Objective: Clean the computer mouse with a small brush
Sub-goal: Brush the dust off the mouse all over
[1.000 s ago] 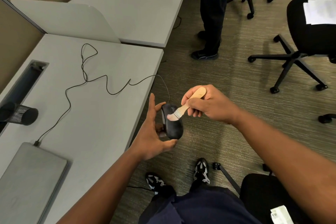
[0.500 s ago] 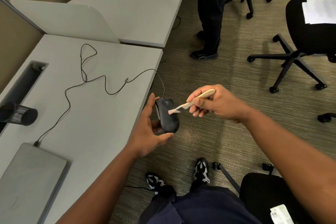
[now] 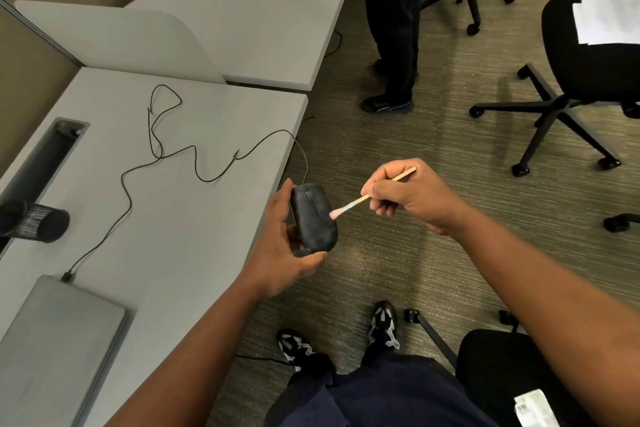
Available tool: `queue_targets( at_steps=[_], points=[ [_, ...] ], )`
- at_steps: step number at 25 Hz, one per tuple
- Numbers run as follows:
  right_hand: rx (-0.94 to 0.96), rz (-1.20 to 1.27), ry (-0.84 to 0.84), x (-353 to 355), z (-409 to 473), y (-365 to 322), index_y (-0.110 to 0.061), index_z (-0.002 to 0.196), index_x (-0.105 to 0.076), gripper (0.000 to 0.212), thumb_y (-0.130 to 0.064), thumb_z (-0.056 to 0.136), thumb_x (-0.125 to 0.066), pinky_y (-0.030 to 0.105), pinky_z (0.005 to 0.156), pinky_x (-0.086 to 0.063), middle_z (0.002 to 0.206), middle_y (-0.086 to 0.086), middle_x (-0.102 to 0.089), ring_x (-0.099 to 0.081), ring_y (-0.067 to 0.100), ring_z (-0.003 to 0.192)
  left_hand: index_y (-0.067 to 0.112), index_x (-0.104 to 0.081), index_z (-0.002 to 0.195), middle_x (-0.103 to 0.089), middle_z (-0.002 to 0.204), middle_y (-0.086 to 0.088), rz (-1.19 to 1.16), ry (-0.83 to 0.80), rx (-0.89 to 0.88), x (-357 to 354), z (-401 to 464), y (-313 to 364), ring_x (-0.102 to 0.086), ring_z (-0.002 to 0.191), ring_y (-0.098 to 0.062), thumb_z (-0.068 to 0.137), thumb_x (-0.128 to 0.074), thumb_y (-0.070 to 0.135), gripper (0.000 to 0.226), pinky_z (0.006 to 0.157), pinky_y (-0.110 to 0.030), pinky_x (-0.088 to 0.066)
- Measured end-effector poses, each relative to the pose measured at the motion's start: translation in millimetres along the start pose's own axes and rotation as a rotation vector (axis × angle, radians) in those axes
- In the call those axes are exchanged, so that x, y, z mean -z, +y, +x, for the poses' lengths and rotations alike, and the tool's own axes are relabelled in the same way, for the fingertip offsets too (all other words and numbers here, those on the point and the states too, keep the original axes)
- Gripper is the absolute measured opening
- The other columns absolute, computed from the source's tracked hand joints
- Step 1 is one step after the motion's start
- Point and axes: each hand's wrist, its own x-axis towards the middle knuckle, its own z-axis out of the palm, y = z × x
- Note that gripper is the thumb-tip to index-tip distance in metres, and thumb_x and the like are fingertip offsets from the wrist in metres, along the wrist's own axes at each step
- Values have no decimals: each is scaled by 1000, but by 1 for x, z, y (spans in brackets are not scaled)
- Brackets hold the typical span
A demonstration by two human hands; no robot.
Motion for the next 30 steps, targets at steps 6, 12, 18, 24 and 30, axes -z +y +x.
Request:
queue_targets(
  at_steps=[6, 12, 18, 24, 30],
  points=[
    [-8, 213, 118, -17, 2, 3, -17, 110, -76, 13, -13, 101, -68, 32, 80, -63, 104, 12, -81, -78, 26, 94, 46, -13, 166, -16, 158, 35, 43, 4, -16, 1, 2, -2, -52, 131, 13, 65, -97, 31, 132, 89, -20, -60],
    [-135, 401, 52, -43, -5, 12, -17, 113, -72, 17, -21, 96, -71, 53, 95, -61, 124, 11, -76, -74, 33, 115, 29, -13, 170, -21, 149, 40, 3, -15, -15, -4, 3, -5, -55, 130, 7, 70, -96, 11, 131, 93, -28, -62],
    [-107, 423, 89, -51, -10, 11, -20, 114, -70, 14, -16, 100, -67, 50, 96, -61, 127, 5, -76, -72, 31, 120, 29, -14, 170, -22, 152, 35, 14, -7, 16, -5, 7, -5, -50, 135, 8, 73, -97, 2, 131, 94, -23, -60],
    [-66, 417, 73, -54, -13, 13, -22, 112, -73, 25, -28, 87, -73, 49, 99, -60, 124, 5, -77, -70, 32, 123, 38, -13, 169, -22, 153, 35, 76, -8, 16, 0, 10, -6, -46, 144, -9, 70, -100, 13, 134, 99, -24, -59],
    [10, 98, 75, -52, -12, 9, -28, 121, -74, 21, -22, 102, -67, 35, 88, -61, 115, 0, -81, -76, 16, 108, 41, -22, 165, -27, 147, 32, 176, -22, 11, -1, 10, 0, -47, 140, -6, 55, -95, 41, 132, 97, -29, -62]
  ],
)
